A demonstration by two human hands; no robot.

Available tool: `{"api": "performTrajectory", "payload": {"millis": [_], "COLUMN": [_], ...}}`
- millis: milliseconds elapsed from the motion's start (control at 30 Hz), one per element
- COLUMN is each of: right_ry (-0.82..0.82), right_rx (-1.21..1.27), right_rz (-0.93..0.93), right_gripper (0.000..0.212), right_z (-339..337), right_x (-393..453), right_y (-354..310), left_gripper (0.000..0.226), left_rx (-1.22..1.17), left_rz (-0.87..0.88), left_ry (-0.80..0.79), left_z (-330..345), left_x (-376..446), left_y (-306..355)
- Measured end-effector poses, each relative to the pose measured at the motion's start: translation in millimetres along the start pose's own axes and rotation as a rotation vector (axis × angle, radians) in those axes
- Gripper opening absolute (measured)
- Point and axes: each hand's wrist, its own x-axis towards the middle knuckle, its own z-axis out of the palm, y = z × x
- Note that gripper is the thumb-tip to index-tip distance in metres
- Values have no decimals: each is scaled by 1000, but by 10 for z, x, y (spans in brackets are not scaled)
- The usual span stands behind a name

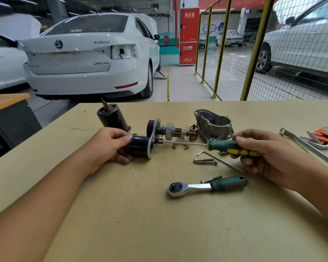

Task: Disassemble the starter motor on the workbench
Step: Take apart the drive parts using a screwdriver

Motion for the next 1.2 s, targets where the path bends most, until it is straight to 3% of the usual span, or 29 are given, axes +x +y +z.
{"api": "performTrajectory", "payload": {"millis": [133,233,333,433,567,667,800,1000,1100,1200], "right_ry": [21,10,49,14,36,25,47,70,51,64], "right_rx": [103,91,11,15,103,84,-53,74,70,-6], "right_rz": [-61,-26,33,-11,-61,-32,6,-59,-33,20], "right_gripper": [45,36,43,36,47,33,44,46,32,33], "right_z": [-7,42,37,10,-1,45,30,8,58,54], "right_x": [18,14,12,2,12,13,3,25,15,3], "right_y": [51,27,3,0,50,32,2,59,33,2], "left_gripper": [16,16,16,17,17,17,16,16,17,17], "left_rx": [0,6,15,19,15,13,7,4,7,5], "left_rz": [1,5,6,9,12,12,12,13,16,14], "left_ry": [2,3,11,9,6,7,10,14,11,11], "left_z": [4,7,10,17,17,13,5,8,11,16], "left_x": [7,7,1,-6,-8,-1,7,12,7,3], "left_y": [2,1,4,10,13,3,-9,-7,-2,4]}}
